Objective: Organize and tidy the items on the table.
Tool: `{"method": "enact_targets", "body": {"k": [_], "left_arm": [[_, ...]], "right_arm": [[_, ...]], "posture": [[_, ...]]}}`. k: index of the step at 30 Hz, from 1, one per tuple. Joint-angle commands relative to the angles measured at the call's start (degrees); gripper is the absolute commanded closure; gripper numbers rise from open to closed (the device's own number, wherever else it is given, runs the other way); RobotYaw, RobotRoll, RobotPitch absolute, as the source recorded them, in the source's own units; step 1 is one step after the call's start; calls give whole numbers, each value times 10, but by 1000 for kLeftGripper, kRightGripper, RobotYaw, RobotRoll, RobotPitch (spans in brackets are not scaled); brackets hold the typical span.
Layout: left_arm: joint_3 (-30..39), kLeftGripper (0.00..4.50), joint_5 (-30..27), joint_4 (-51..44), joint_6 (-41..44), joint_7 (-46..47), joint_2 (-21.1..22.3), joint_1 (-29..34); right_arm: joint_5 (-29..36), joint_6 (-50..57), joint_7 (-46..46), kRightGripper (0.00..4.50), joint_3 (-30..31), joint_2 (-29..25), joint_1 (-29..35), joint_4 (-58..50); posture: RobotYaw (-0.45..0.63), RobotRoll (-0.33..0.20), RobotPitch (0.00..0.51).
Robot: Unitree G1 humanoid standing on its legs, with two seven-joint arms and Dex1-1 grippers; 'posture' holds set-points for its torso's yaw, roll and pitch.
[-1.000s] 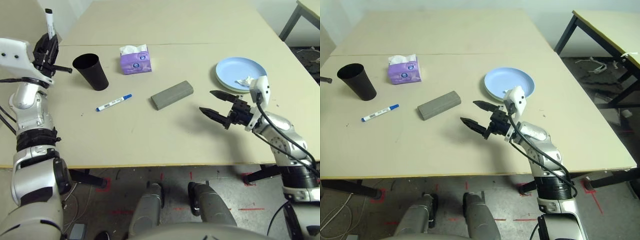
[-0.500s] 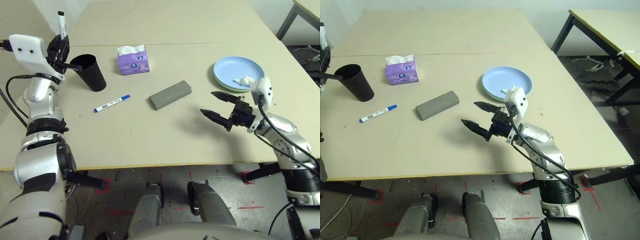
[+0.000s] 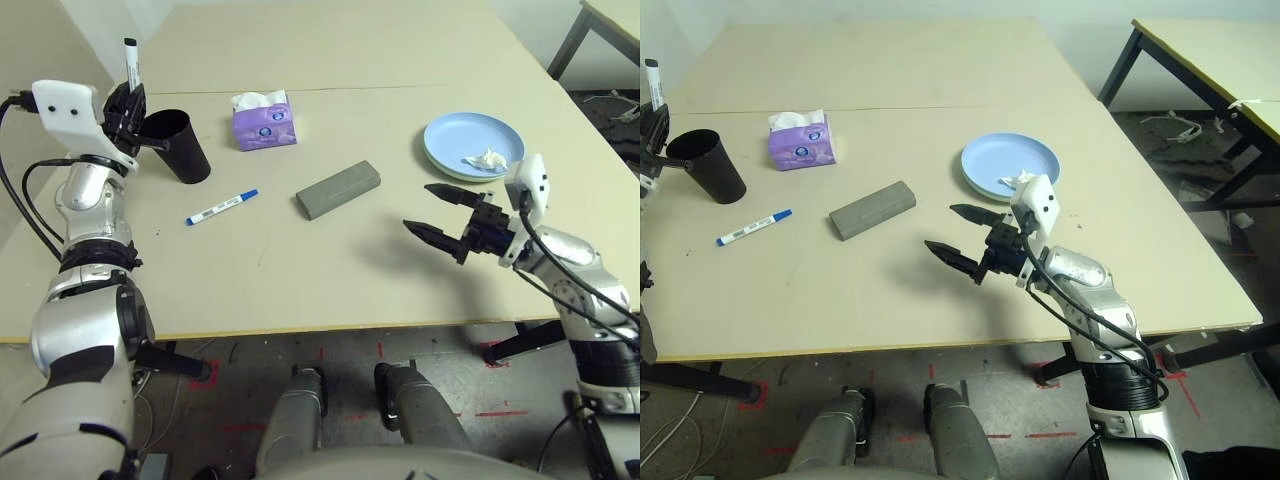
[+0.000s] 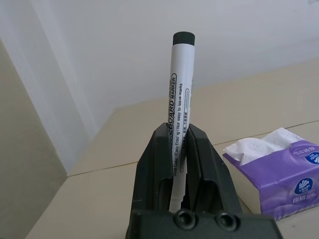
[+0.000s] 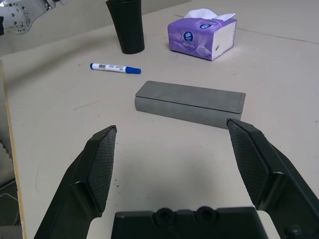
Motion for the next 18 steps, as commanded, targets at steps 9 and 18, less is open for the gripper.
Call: {"method": "enact_targets", "body": {"k": [9,18], "left_arm": [[-10,4233,15,3,-8,-4,24,15],[-7,4233,12,0,-12,-6,23,17]], "right_arm": [[2,-2,11,0,-5,-7,4,0],[5,5,10,0,-3,-11,21,-20]], "posture": [[-156,0,196],[-155,0,205]]}}
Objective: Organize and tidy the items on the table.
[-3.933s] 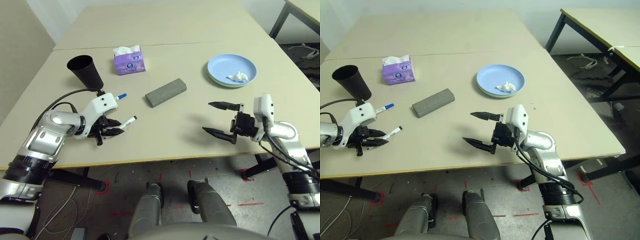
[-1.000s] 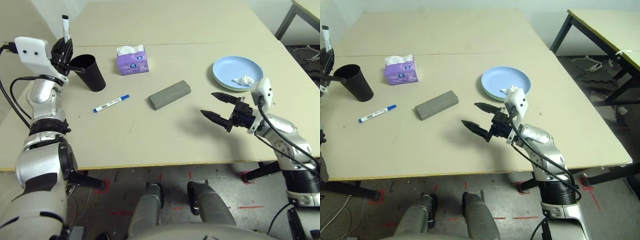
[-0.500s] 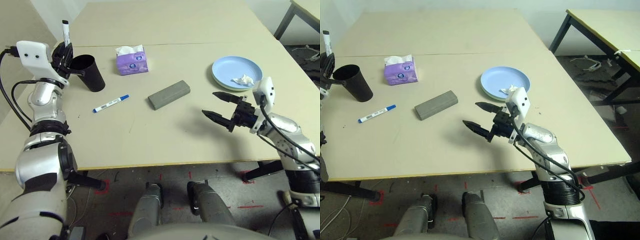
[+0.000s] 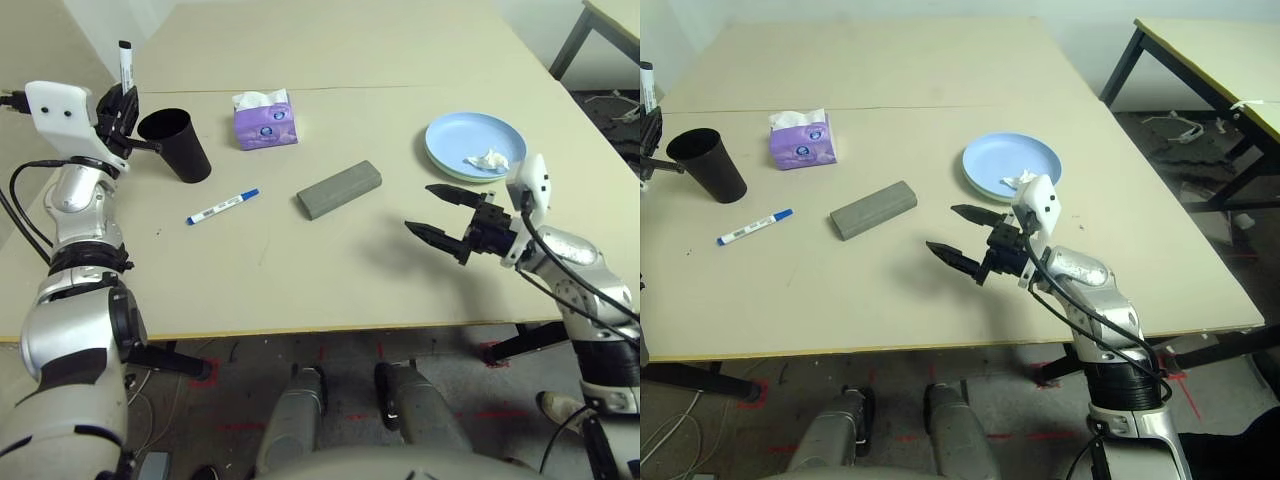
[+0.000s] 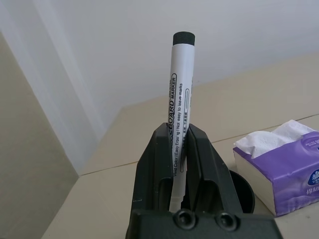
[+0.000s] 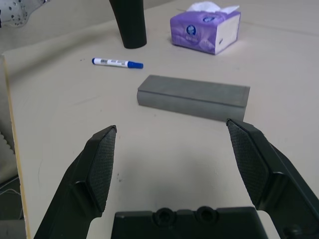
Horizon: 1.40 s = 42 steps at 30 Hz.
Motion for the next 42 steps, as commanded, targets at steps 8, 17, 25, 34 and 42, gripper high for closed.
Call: {"method": "enact_targets", "body": {"k": [8,17,25,34,42], "left_arm": [[-2,4233,4,2,-5,-5,6,10],[-4,4233,7,6,-2,-3,4,6],[-7,4233,9,10,0,-1,2,-1],[-10,4233,13,13,3,2,-5,-5],[-9,4233,15,13,0,6,-5,-4]], "right_arm": [[6,11,2,0,4,-4,4,-24],[9,26,-9,0,-4,-1,4,-29],[14,63,-47,0,-14,-1,4,-34],[17,76,-59,0,-15,-7,11,-45],[19,82,-60,0,-16,-9,15,-54]], "posture": [[-158,0,215],[-161,0,218],[-171,0,222],[-179,0,227],[-183,0,234]]}}
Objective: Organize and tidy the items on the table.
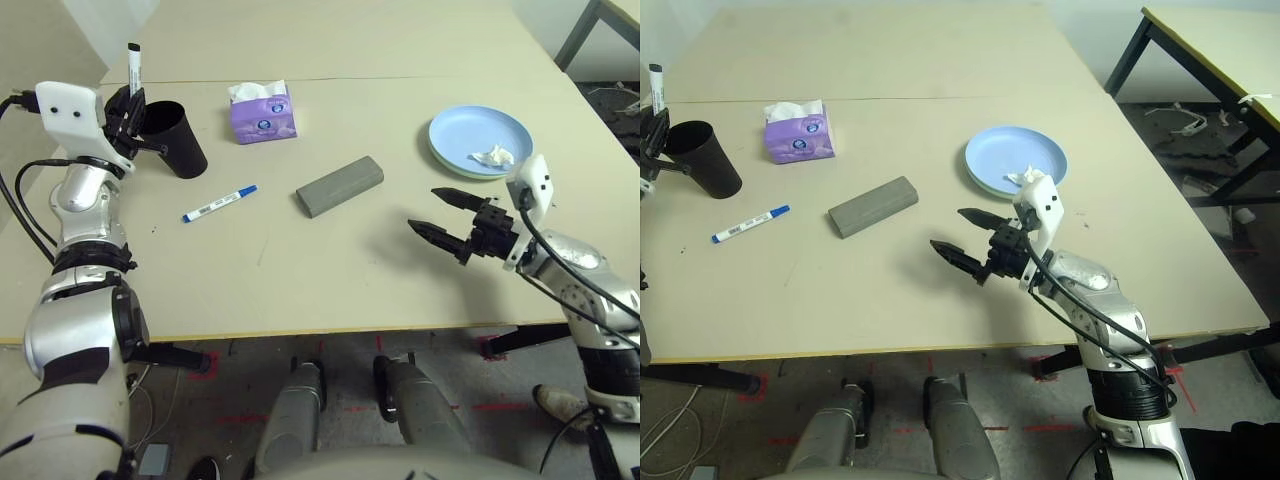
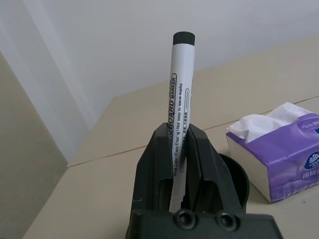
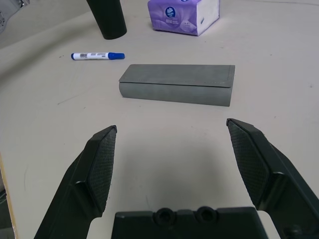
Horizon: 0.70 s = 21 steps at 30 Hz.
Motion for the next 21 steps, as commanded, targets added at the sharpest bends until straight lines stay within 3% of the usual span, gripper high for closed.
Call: {"method": "enact_targets", "body": {"k": [1,2,15,21], "left_arm": [[-2,4233,7,10,-2,9,0,0],[-3,4233,9,10,-2,13,1,1],[0,32,3,6,-8,15,0,8],[15,32,-36,-20,1,-53,-11,21]], "right_arm": [[5,8,-1,0,-5,-5,10,-10],[5,9,-1,0,-5,-6,9,-10],[6,9,2,0,-1,-2,6,-12],[6,8,2,0,0,0,2,-11]], "posture": [[-181,0,234],[-182,0,235],[-178,0,231],[-179,0,227]]}}
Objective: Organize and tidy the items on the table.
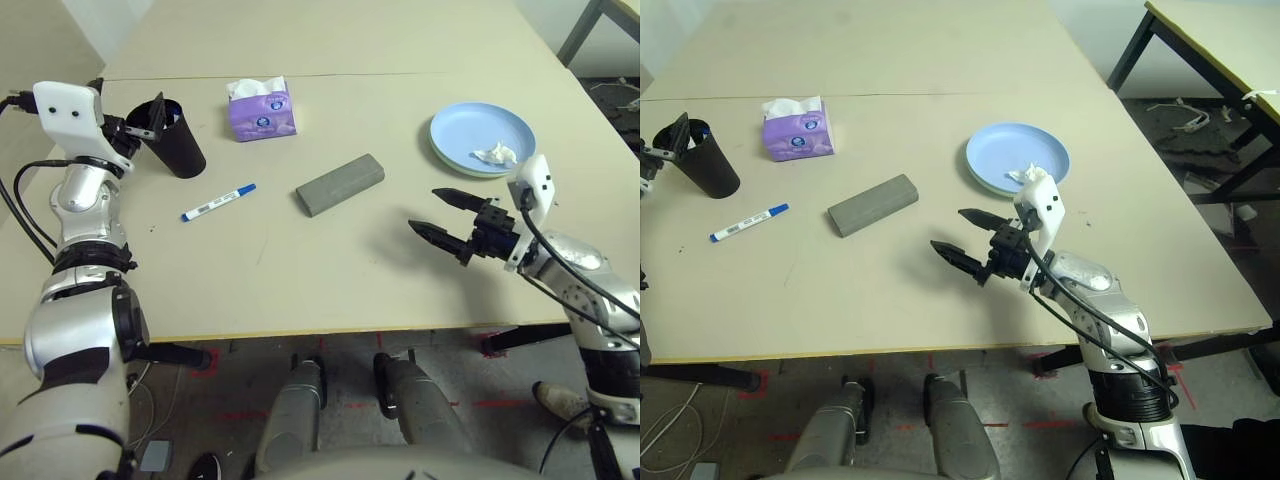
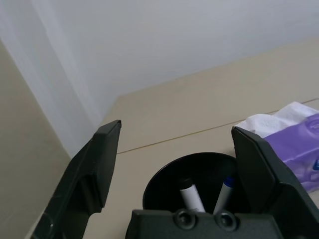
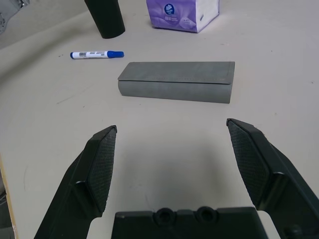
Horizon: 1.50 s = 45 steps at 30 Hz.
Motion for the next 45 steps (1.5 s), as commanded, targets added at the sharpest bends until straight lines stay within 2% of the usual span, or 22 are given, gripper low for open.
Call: {"method": "enact_targets", "body": {"k": [1,4,9,12,16,22,24,26,28,37,43,45], "left_arm": [[26,32,-59,-33,19,-88,-16,21],[47,32,-152,-141,108,-205,-34,48],[6,32,-210,-346,296,-312,-15,149],[-18,32,-212,-421,384,-342,13,204],[-54,32,-185,-461,464,-356,48,240],[-112,32,-93,-422,481,-340,84,231],[-128,32,-68,-402,494,-330,86,218],[-166,32,-11,-362,466,-315,88,209],[-181,32,18,-320,449,-297,78,195],[-184,32,66,-186,384,-228,32,113],[-188,32,81,-145,361,-226,21,97],[-185,433,77,-141,360,-238,21,100]], "right_arm": [[3,0,3,0,2,0,3,-6],[0,-8,7,0,1,-1,10,-3],[-4,-14,10,0,8,4,13,0],[-6,-17,12,0,12,7,13,0],[-4,-16,9,0,11,10,11,-1],[-4,-19,7,0,9,9,21,-9],[-4,-19,6,0,9,10,20,-9],[-5,-23,6,0,10,12,20,-7],[-5,-22,4,0,13,14,21,-12],[1,-15,-5,0,12,15,27,-26],[2,-13,-11,0,12,16,28,-30],[3,-13,-12,0,13,17,28,-31]], "posture": [[-179,0,227],[-171,0,223],[-158,0,223],[-158,0,224],[-162,0,226],[-171,0,225],[-175,0,223],[-176,0,222],[-179,0,224],[-199,0,227],[-204,0,225],[-204,0,227]]}}
